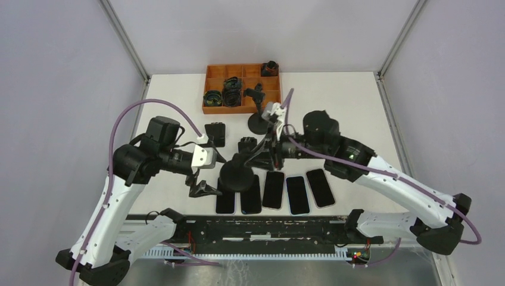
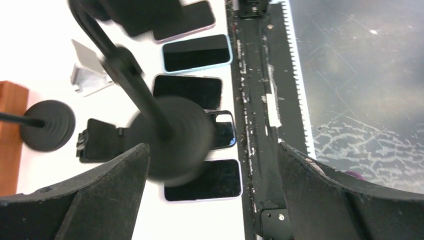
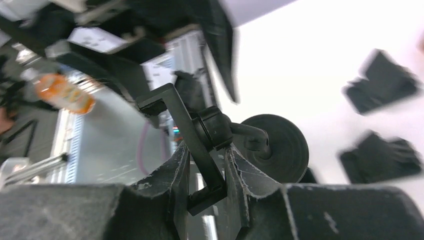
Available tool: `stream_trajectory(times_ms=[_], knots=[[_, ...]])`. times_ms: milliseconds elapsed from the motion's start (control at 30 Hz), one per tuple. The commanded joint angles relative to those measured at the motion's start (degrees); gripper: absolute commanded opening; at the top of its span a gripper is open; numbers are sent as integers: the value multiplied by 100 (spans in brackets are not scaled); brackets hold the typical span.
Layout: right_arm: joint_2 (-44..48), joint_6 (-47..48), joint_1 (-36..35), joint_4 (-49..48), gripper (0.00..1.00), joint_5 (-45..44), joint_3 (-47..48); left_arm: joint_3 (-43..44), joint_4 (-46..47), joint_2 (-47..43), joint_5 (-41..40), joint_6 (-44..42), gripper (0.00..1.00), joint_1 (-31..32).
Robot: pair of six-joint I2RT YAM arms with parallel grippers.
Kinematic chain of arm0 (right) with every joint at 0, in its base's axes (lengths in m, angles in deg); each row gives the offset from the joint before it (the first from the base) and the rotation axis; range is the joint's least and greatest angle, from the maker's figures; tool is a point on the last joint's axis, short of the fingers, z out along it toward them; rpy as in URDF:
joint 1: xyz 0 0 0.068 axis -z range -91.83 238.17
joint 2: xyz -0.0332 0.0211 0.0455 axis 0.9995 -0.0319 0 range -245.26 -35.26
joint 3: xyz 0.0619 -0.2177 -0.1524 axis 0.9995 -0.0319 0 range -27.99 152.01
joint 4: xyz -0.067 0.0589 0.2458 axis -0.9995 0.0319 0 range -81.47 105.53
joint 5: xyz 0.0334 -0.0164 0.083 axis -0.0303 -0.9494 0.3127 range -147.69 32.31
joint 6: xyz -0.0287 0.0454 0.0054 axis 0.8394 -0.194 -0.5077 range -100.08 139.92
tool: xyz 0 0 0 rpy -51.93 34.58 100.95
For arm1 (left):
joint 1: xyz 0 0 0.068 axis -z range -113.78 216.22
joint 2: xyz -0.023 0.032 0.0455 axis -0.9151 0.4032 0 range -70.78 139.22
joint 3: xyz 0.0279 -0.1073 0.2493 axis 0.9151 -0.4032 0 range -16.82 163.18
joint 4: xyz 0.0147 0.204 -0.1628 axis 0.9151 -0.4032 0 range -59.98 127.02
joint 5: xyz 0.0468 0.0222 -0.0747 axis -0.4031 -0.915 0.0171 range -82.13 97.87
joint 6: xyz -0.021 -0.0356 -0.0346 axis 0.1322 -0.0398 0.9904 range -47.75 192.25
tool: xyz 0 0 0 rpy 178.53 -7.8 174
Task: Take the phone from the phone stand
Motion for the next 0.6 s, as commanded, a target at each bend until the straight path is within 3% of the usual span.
stream_trajectory(times_ms=[0, 333, 567], knots=[[435, 783, 943, 837, 0, -469, 276, 34, 862, -61, -596, 1064, 100, 11], [431, 1350, 2629, 1904, 0, -1675, 798, 290, 1830, 476, -2535, 2699, 100, 12], [203, 1387, 3825, 1514, 0, -1641, 512, 327, 1898, 622, -3107, 2948, 100, 8]])
